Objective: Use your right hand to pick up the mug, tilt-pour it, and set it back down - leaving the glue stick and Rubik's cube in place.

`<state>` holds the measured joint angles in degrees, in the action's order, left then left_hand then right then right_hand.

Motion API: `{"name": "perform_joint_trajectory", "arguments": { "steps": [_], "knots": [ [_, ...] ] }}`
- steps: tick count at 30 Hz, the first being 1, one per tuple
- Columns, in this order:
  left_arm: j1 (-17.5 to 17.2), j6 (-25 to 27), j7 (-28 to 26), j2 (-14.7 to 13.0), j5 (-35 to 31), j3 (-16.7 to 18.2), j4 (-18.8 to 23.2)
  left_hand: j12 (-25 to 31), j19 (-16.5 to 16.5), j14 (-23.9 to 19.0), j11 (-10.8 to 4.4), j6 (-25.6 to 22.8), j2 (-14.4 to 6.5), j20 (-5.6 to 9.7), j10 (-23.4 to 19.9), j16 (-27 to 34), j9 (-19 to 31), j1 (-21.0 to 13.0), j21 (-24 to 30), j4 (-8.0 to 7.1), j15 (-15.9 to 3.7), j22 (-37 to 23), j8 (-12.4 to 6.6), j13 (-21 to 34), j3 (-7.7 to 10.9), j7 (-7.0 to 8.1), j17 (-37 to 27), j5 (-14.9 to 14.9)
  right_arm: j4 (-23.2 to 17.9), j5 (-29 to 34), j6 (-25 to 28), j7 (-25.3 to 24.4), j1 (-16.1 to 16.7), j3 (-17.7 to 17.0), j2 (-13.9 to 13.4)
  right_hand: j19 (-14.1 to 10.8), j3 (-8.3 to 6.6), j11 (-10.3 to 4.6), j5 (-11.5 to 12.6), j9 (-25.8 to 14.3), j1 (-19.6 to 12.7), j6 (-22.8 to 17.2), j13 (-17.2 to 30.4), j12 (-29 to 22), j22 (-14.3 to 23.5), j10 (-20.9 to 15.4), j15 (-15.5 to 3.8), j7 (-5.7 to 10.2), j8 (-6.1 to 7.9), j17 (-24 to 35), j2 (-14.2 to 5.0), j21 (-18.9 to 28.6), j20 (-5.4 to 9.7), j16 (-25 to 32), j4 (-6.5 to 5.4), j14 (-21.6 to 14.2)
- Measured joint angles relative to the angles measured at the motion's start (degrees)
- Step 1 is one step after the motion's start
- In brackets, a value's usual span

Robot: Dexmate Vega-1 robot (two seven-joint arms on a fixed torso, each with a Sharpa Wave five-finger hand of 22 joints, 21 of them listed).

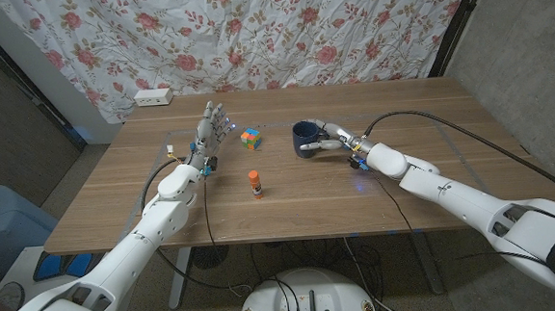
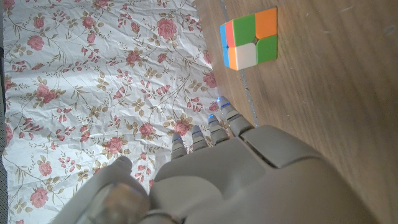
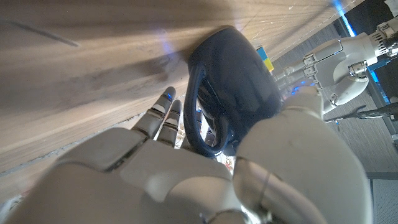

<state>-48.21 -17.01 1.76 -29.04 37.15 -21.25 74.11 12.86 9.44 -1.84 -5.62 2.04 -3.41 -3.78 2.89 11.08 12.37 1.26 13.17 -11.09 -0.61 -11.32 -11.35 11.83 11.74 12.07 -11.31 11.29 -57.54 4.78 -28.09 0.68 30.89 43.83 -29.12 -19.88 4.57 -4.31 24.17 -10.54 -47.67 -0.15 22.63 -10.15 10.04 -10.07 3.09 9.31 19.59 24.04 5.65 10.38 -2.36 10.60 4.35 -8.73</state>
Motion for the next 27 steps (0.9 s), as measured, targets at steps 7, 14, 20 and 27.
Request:
{"name": "perform_joint_trajectory", "arguments": {
  "steps": [7, 14, 20, 27],
  "knots": [
    [0.00, 0.00, 0.00, 0.00, 0.00, 0.00, 0.00, 0.00, 0.00, 0.00, 0.00, 0.00, 0.00, 0.00, 0.00, 0.00, 0.00, 0.00, 0.00, 0.00, 0.00, 0.00, 0.00, 0.00, 0.00, 0.00, 0.00, 0.00, 1.31, -0.99, -1.69, 1.66, -0.46, 0.00, 0.17, 3.05, 1.62, 1.38, 0.00, 0.00, 2.07, 2.21, -0.99, 0.00, -0.18, 3.79, 1.92, -0.54, -2.22, -0.88, 0.45, -0.06, -1.24, -0.02, -0.98, 3.37],
    [0.00, 0.00, 0.01, 0.00, 0.00, 0.00, 0.00, 0.00, 0.00, 0.00, 0.00, 0.00, 0.00, 0.00, 0.00, 0.00, 0.00, 0.00, 0.00, 0.00, 0.00, 0.00, 0.00, 0.00, 0.00, 0.00, 0.00, 0.00, 3.17, -2.88, -3.44, 4.09, -1.08, -0.17, 0.62, 5.08, 2.86, 2.19, -0.24, 0.00, 3.42, 4.59, -1.91, 0.00, -0.45, 6.84, 3.15, -1.11, -4.19, -1.64, 1.20, -0.05, -1.64, -0.02, -1.41, 6.18],
    [0.00, 0.00, 0.03, 0.01, 0.01, 0.00, 0.00, 0.00, 0.00, 0.00, 0.00, 0.00, 0.00, 0.00, 0.00, 0.00, 0.00, 0.00, 0.00, 0.00, 0.00, 0.00, 0.00, 0.00, 0.00, 0.00, 0.00, 0.00, 5.10, -4.72, -5.06, 5.80, -1.57, -0.63, 1.22, 6.46, 3.95, 2.67, -0.46, 0.00, 5.24, 5.64, -2.81, 0.00, -0.44, 7.95, 2.71, -2.16, -5.45, -2.23, 0.61, -0.05, -1.78, -0.02, -2.38, 8.27],
    [0.01, 0.00, 0.04, 0.01, 0.01, 0.00, -0.01, 0.00, 0.00, 0.00, 0.00, 0.00, 0.00, 0.00, 0.00, 0.00, 0.00, 0.00, 0.00, 0.00, 0.00, 0.00, 0.00, 0.00, 0.00, 0.00, 0.00, 0.00, 7.34, -6.14, -6.26, 6.78, -1.84, -1.54, 2.13, 7.23, 4.66, 2.33, -0.67, 0.01, 6.48, 5.92, -3.51, 0.00, -0.44, 8.28, 1.39, -2.44, -5.86, -2.88, 0.79, -0.05, -1.33, -0.02, -3.09, 8.93]
  ]
}}
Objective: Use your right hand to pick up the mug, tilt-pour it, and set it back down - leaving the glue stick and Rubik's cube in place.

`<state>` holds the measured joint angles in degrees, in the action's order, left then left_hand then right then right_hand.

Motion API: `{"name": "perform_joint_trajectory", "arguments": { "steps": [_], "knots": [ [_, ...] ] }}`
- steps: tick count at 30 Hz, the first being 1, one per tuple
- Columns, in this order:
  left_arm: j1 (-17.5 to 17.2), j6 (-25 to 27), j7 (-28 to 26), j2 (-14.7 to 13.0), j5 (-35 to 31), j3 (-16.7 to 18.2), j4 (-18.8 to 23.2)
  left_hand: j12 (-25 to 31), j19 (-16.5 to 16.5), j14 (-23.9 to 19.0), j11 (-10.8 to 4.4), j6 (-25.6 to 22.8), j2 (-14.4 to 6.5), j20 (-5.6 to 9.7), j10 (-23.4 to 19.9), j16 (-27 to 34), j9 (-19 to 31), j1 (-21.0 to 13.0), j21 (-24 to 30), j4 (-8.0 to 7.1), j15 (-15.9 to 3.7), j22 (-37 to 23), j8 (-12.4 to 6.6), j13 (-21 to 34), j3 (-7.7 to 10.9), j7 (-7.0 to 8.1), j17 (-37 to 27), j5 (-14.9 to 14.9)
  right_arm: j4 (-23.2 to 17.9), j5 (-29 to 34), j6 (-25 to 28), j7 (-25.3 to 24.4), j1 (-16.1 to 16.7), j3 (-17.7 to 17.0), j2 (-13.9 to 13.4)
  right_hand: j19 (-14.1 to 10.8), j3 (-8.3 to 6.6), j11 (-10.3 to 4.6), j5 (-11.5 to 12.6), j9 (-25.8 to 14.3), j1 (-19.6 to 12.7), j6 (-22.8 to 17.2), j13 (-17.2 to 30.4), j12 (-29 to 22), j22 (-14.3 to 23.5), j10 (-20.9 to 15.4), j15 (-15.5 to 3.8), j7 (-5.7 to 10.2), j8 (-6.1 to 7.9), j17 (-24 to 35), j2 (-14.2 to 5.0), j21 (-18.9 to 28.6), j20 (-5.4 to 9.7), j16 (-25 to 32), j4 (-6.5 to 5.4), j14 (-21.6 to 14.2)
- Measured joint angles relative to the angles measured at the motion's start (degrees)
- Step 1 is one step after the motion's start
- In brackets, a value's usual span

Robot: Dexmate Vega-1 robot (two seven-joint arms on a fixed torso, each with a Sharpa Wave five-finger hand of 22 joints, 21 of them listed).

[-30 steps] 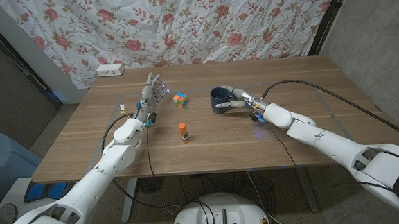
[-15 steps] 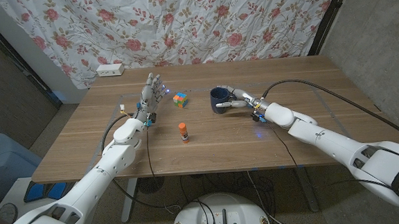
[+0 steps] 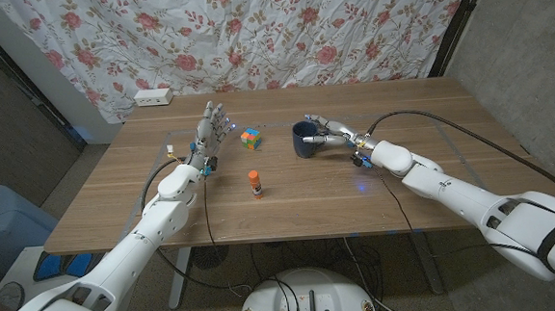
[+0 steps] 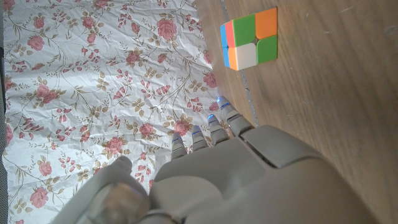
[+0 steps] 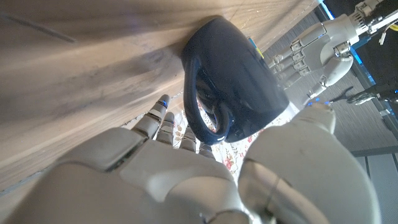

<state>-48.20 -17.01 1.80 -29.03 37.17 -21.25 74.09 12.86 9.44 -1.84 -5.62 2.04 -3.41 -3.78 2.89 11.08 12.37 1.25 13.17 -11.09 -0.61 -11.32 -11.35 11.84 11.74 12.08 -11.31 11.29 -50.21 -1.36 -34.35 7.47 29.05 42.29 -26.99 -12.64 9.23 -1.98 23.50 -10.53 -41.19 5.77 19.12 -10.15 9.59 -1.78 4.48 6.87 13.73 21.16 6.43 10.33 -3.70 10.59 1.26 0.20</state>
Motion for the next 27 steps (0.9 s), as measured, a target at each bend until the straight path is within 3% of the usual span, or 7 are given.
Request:
{"name": "perform_joint_trajectory", "arguments": {
  "steps": [3, 4, 13, 27],
  "knots": [
    [0.00, 0.00, 0.00, 0.00, 0.00, 0.00, 0.00, 0.00, 0.00, 0.00, 0.00, 0.00, 0.00, 0.00, 0.00, 0.00, 0.00, 0.00, 0.00, 0.00, 0.00, 0.00, 0.00, 0.00, 0.00, 0.00, 0.00, 0.00, 0.85, 0.00, 0.00, 0.00, 0.01, -0.65, 0.48, 0.61, 0.41, -0.07, 0.00, 0.00, 0.87, 0.05, -0.47, 0.00, 0.00, 0.07, -0.25, -0.56, -0.47, -0.36, -0.05, 0.00, 0.22, 0.00, -0.41, 0.25],
    [0.02, 0.00, 0.00, 0.00, 0.00, 0.00, -0.03, 0.00, 0.00, 0.00, 0.00, 0.00, 0.00, 0.00, 0.00, 0.00, 0.00, 0.00, 0.00, 0.00, 0.00, 0.00, 0.00, 0.00, 0.00, 0.00, 0.00, 0.00, 1.09, -3.60, -1.97, 1.99, 0.08, -0.94, 0.66, 0.83, 0.55, 0.14, 0.00, 0.00, 1.27, -0.02, -0.54, 0.00, 0.00, 0.28, -0.31, -0.63, -0.47, -0.44, -0.42, 0.00, -0.01, 0.00, -0.55, 0.31],
    [0.02, 0.00, 0.00, 0.00, 0.00, 0.00, -0.04, 0.00, 0.00, 0.00, 0.00, 0.00, 0.00, 0.00, 0.00, 0.00, 0.00, 0.00, 0.00, 0.00, 0.00, 0.00, 0.00, 0.00, 0.00, 0.00, 0.00, 0.00, 1.50, -8.69, -2.95, 4.46, 1.24, -2.78, 1.41, 2.14, 1.45, 0.24, -0.22, 0.15, 3.73, -0.42, -1.55, 0.00, 0.01, 0.37, -0.71, -1.45, -0.81, -1.03, -0.80, 0.01, 0.72, 0.00, -1.80, 0.72],
    [0.01, 0.00, -0.03, -0.02, 0.00, 0.00, -0.03, 0.00, 0.00, 0.00, 0.00, 0.00, 0.00, 0.00, 0.00, 0.00, 0.00, 0.00, 0.00, 0.00, 0.00, 0.00, 0.00, 0.00, 0.00, 0.00, 0.00, 0.00, -4.11, -13.35, -0.27, 5.41, 4.72, -6.05, 0.67, 2.76, 1.97, 0.24, -0.22, 0.14, 7.04, -1.45, -2.91, -0.25, 0.01, 0.37, -1.02, -2.47, -1.13, -1.76, -2.75, 0.05, 1.35, 0.23, -3.88, 1.03]
  ]
}}
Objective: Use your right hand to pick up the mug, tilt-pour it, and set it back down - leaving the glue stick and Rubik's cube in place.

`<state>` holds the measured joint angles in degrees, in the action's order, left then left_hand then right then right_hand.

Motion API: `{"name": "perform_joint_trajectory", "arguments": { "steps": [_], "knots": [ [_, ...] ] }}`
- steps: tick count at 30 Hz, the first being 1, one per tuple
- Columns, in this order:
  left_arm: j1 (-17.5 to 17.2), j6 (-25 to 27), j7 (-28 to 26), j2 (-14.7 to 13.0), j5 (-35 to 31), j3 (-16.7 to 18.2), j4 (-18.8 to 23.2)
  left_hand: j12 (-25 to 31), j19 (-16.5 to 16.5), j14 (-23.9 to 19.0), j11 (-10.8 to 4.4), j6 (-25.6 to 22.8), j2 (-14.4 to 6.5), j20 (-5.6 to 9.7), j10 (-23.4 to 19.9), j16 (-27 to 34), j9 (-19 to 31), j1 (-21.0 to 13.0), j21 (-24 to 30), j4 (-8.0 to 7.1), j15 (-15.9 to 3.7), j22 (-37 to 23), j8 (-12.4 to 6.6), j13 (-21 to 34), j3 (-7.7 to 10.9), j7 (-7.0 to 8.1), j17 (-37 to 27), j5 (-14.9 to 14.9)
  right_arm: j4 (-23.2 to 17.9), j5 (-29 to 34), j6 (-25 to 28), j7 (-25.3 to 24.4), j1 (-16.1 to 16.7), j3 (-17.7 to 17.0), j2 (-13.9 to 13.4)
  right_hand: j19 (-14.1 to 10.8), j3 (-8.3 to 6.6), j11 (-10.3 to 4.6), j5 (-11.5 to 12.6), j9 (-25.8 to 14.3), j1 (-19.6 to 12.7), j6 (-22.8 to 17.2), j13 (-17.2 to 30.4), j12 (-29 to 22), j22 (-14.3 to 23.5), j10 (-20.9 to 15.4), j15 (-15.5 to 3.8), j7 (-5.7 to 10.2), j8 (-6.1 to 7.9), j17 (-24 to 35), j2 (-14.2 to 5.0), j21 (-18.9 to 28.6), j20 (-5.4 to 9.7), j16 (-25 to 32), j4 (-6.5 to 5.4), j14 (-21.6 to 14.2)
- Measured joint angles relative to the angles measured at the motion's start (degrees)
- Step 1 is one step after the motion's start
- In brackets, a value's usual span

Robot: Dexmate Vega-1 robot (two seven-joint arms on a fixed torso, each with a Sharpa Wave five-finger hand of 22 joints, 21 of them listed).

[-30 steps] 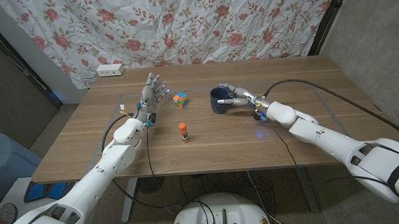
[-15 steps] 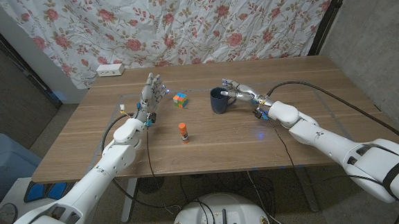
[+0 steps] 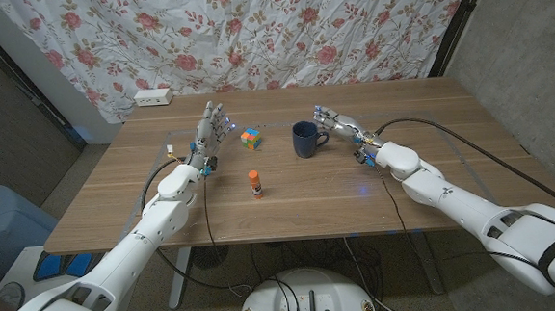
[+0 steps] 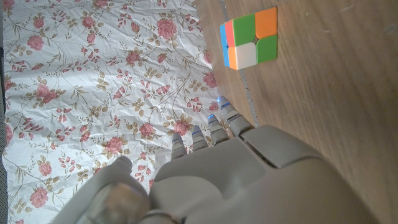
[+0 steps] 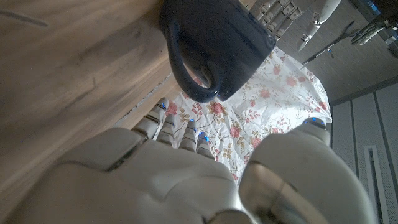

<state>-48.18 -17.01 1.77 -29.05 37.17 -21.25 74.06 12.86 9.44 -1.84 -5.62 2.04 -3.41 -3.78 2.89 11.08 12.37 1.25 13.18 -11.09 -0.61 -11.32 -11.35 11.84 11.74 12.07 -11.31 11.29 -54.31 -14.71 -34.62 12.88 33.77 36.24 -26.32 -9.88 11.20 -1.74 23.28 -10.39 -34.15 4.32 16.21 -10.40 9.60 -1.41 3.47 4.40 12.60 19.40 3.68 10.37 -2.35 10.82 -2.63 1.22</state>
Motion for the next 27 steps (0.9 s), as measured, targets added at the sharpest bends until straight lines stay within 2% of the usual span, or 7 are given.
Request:
{"name": "perform_joint_trajectory", "arguments": {
  "steps": [2, 12, 17, 20, 22, 23, 27],
  "knots": [
    [-0.01, 0.00, 0.00, 0.00, 0.00, 0.00, 0.00, 0.00, 0.00, 0.00, 0.00, 0.00, 0.00, 0.00, 0.00, 0.00, 0.00, 0.00, 0.00, 0.00, 0.00, 0.00, 0.00, 0.00, 0.00, 0.00, 0.00, 0.00, -1.22, -1.99, 2.31, -0.44, 0.66, -0.58, -0.26, 0.00, 0.17, 0.00, 0.00, 0.00, 0.02, -0.15, -0.26, 0.00, 0.00, 0.00, -0.04, -0.15, 0.00, -0.15, -0.01, 0.00, 0.00, 0.00, -0.17, 0.04],
    [-0.01, -0.02, 0.00, 0.03, -0.01, 0.00, 0.00, 0.00, 0.00, 0.00, 0.00, 0.00, 0.00, 0.00, 0.00, 0.00, 0.00, 0.00, 0.00, 0.00, 0.00, 0.00, 0.00, 0.00, 0.00, 0.00, 0.00, 0.00, -5.22, -4.67, 6.09, -2.92, 2.70, -2.82, -0.74, -0.01, 0.62, -0.21, -0.23, 0.00, 2.72, -1.56, -1.06, -0.23, 0.00, -0.22, -0.31, -0.49, 0.00, -0.60, -0.45, 0.00, 0.00, 0.21, -1.58, 0.31],
    [-0.01, -0.05, 0.00, 0.04, -0.02, -0.01, 0.00, 0.00, 0.00, 0.00, 0.00, 0.00, 0.00, 0.00, 0.00, 0.00, 0.00, 0.00, 0.00, 0.00, 0.00, 0.00, 0.00, 0.00, 0.00, 0.00, 0.00, 0.00, -6.41, -5.48, 7.22, -4.22, 3.35, -3.71, -0.59, -0.01, 0.79, -0.21, -0.23, 0.28, 4.17, -2.39, -1.69, -0.23, 0.00, -0.22, -0.53, -0.92, 0.00, -0.89, -1.89, 0.00, 0.00, 0.44, -2.37, 0.09],
    [-0.01, -0.06, 0.01, 0.04, -0.03, -0.01, 0.00, 0.00, 0.00, 0.00, 0.00, 0.00, 0.00, 0.00, 0.00, 0.00, 0.00, 0.00, 0.00, 0.00, 0.00, 0.00, 0.00, 0.00, 0.00, 0.00, 0.00, 0.00, -6.90, -5.48, 7.22, -4.22, 3.76, -4.37, -0.27, -0.22, 1.01, -0.32, -0.23, 0.27, 5.20, -2.79, -2.06, -0.23, 0.00, -0.74, -0.74, -1.31, 0.00, -1.07, -1.88, 0.00, 0.21, 0.45, -3.08, -0.13],
    [-0.01, -0.05, 0.02, 0.04, -0.04, -0.01, 0.00, 0.00, 0.00, 0.00, 0.00, 0.00, 0.00, 0.00, 0.00, 0.00, 0.00, 0.00, 0.00, 0.00, 0.00, 0.00, 0.00, 0.00, 0.00, 0.00, 0.00, 0.00, -7.26, -5.48, 7.22, -4.22, 3.99, -4.75, -0.15, -0.23, 1.02, -0.33, -0.23, 0.27, 5.21, -2.79, -2.15, -0.23, 0.00, -0.77, -0.93, -1.31, 0.00, -1.06, -1.90, 0.00, 0.22, 0.45, -3.08, -0.31],
    [-0.01, -0.07, 0.02, 0.05, -0.04, -0.02, -0.01, 0.00, 0.00, 0.00, 0.00, 0.00, 0.00, 0.00, 0.00, 0.00, 0.00, 0.00, 0.00, 0.00, 0.00, 0.00, 0.00, 0.00, 0.00, 0.00, 0.00, 0.00, -7.55, -7.21, 8.74, -6.05, 4.17, -5.04, -0.06, -0.23, 1.10, -0.52, -0.51, 0.27, 5.75, -2.79, -2.35, -0.23, 0.00, -0.95, -0.93, -1.31, 0.00, -1.19, -2.44, 0.00, 0.22, 0.45, -3.35, -0.31],
    [-0.01, -0.09, 0.04, 0.06, -0.04, -0.02, -0.04, 0.00, 0.00, 0.00, 0.00, 0.00, 0.00, 0.00, 0.00, 0.00, 0.00, 0.00, 0.00, 0.00, 0.00, 0.00, 0.00, 0.00, 0.00, 0.00, 0.00, 0.00, -8.64, -8.63, 10.12, -7.20, 4.79, -6.00, 0.09, -0.45, 1.43, -0.72, -0.66, 0.27, 6.73, -3.45, -2.76, -0.23, 0.01, -1.15, -1.66, -1.98, 0.00, -1.45, -2.66, 0.00, 0.44, 0.86, -3.97, -1.05]
  ]
}}
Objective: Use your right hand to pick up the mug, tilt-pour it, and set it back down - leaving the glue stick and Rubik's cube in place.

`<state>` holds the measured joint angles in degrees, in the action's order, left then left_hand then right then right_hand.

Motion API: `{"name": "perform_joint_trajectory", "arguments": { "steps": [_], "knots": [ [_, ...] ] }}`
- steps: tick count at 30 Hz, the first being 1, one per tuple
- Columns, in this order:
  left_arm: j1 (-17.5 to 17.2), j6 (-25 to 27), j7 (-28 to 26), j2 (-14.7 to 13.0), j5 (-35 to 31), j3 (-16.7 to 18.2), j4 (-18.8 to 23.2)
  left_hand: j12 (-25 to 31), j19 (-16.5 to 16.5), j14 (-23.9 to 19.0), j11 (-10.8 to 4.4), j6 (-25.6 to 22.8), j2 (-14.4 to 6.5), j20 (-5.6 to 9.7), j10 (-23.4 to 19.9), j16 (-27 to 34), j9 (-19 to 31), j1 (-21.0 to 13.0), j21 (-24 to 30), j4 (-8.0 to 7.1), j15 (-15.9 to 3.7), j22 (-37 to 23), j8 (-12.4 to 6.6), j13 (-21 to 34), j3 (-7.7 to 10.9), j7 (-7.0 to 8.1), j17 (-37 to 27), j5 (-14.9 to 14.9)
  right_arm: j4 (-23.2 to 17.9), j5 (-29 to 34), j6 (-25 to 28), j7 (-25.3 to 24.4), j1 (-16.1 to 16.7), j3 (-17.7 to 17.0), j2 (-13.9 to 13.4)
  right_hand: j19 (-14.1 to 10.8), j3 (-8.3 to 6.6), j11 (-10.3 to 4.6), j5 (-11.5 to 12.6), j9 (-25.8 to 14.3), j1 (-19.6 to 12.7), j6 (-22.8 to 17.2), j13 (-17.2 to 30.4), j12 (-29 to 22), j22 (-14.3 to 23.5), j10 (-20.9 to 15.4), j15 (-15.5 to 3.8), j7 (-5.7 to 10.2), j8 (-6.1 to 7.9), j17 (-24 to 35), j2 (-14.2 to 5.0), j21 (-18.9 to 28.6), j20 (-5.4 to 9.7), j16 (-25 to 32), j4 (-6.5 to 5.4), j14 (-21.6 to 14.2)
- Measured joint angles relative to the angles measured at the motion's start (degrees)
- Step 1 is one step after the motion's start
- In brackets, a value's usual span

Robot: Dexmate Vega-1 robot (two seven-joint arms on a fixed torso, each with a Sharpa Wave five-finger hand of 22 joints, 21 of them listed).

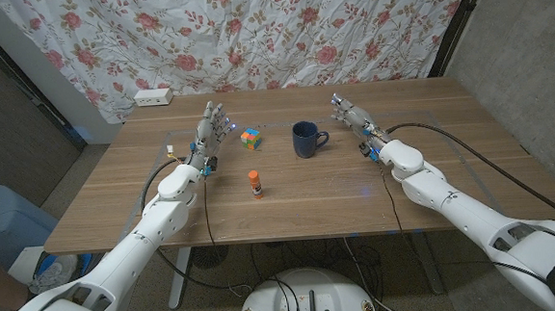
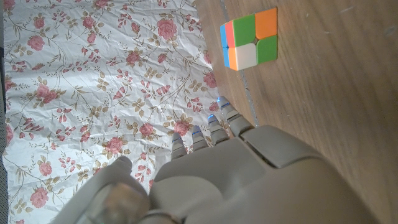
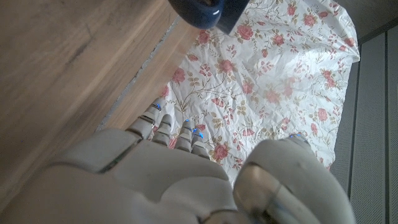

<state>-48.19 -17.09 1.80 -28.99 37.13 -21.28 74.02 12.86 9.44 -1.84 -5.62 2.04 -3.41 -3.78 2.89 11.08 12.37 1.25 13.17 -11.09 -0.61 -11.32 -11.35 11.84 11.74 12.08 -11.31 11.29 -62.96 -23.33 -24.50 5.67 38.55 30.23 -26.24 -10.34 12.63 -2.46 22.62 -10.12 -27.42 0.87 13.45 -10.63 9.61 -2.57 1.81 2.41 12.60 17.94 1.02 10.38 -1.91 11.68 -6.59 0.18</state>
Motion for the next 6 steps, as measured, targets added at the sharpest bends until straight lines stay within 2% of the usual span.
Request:
{"name": "perform_joint_trajectory", "arguments": {
  "steps": [6],
  "knots": [
    [0.03, -0.02, 0.04, 0.03, -0.01, -0.02, -0.18, 0.00, 0.00, 0.00, 0.00, 0.00, 0.00, 0.00, 0.00, 0.00, 0.00, 0.00, 0.00, 0.00, 0.00, 0.00, 0.00, 0.00, 0.00, 0.00, 0.00, 0.00, -0.91, -1.85, 1.14, -0.88, 0.68, -1.39, 0.10, -0.19, -0.02, 0.30, -0.25, 0.00, 1.59, -0.88, -0.69, -0.40, 0.00, -0.99, 0.03, -0.44, -0.32, -0.40, -1.57, 0.00, 0.18, 0.00, -0.94, 0.02]
  ]
}}
